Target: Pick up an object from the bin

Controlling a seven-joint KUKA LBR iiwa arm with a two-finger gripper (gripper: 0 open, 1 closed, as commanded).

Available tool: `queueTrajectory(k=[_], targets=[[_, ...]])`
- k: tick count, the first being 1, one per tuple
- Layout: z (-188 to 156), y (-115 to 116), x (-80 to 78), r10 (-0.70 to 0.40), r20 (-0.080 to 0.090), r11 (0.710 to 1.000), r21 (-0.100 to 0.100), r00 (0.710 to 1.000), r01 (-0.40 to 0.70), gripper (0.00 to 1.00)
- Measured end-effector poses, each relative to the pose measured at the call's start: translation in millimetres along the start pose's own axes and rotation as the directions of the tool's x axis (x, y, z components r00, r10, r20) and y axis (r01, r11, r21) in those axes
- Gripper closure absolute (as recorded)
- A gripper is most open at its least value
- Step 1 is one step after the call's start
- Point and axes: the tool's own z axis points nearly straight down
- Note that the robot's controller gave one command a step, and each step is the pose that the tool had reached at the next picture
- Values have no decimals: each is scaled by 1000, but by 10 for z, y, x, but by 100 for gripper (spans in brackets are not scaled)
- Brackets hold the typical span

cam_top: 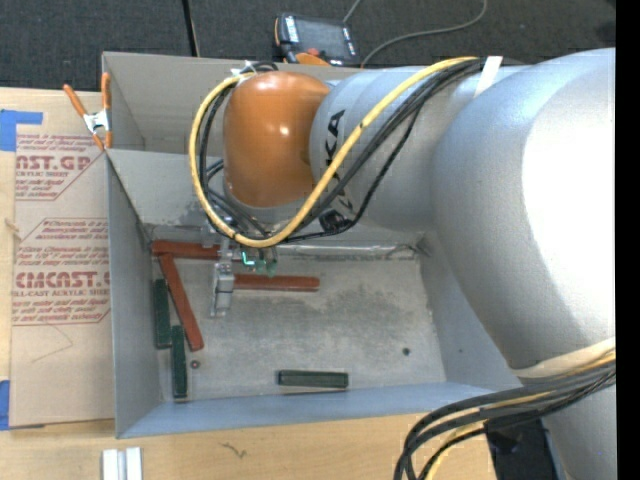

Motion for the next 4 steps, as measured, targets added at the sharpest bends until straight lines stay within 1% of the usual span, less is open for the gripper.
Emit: queueTrajectory(k=[1, 2, 3, 4], targets=[[757, -684, -8, 0, 10, 1000, 0, 1000, 0, 0], [410, -859, 29, 22, 10, 1000, -1, 1000, -22, 0], [290, -972, 71, 56, 8, 998, -2, 998, -56, 0], [752, -911, 169, 169, 3, 986, -1, 986, -169, 0]])
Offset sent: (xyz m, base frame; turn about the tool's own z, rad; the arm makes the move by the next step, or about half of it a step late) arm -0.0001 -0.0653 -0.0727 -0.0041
